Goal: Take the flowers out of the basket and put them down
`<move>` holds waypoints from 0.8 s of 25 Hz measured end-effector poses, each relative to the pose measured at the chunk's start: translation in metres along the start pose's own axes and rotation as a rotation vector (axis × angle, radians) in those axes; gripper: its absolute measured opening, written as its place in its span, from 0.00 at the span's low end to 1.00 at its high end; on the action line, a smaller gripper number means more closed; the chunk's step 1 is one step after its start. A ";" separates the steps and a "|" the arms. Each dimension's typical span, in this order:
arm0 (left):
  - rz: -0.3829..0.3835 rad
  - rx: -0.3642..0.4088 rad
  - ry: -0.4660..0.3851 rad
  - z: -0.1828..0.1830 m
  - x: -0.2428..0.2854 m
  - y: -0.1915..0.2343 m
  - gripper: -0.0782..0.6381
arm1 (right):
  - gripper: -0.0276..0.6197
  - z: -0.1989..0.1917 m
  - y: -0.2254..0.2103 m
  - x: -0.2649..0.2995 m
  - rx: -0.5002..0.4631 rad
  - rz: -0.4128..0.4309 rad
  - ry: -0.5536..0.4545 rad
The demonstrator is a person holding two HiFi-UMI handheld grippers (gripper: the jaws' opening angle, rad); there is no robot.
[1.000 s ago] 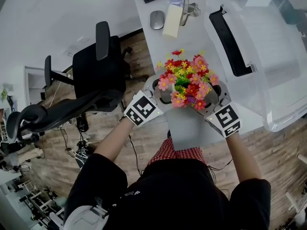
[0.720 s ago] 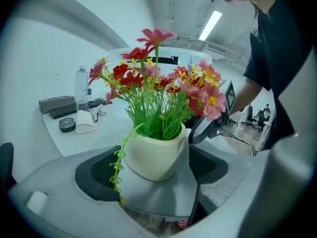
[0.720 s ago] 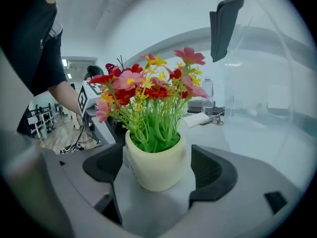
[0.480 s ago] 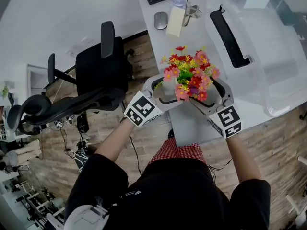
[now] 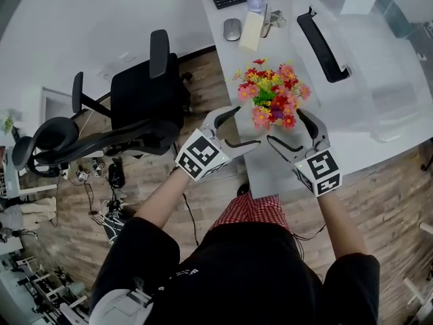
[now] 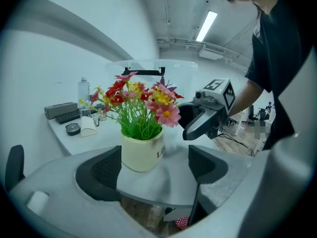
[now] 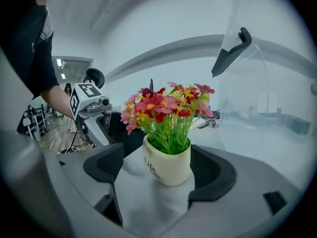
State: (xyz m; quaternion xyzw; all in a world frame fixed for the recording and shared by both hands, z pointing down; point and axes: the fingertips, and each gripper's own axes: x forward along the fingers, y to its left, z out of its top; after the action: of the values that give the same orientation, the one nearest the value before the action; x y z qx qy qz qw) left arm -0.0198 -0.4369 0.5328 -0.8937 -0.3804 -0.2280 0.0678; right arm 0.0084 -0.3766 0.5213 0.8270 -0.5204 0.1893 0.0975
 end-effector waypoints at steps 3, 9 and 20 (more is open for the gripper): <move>0.006 0.015 -0.011 0.003 -0.007 -0.008 0.69 | 0.66 0.003 0.009 -0.007 -0.006 -0.004 -0.015; 0.010 0.026 -0.048 0.011 -0.020 -0.021 0.61 | 0.64 0.013 0.028 -0.021 -0.025 -0.003 -0.048; 0.052 0.071 -0.134 0.035 -0.043 -0.046 0.37 | 0.40 0.033 0.049 -0.052 -0.027 -0.053 -0.124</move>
State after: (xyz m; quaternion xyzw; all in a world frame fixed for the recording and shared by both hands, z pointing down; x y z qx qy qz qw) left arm -0.0659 -0.4226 0.4792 -0.9137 -0.3684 -0.1521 0.0796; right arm -0.0484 -0.3672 0.4681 0.8493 -0.5057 0.1282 0.0811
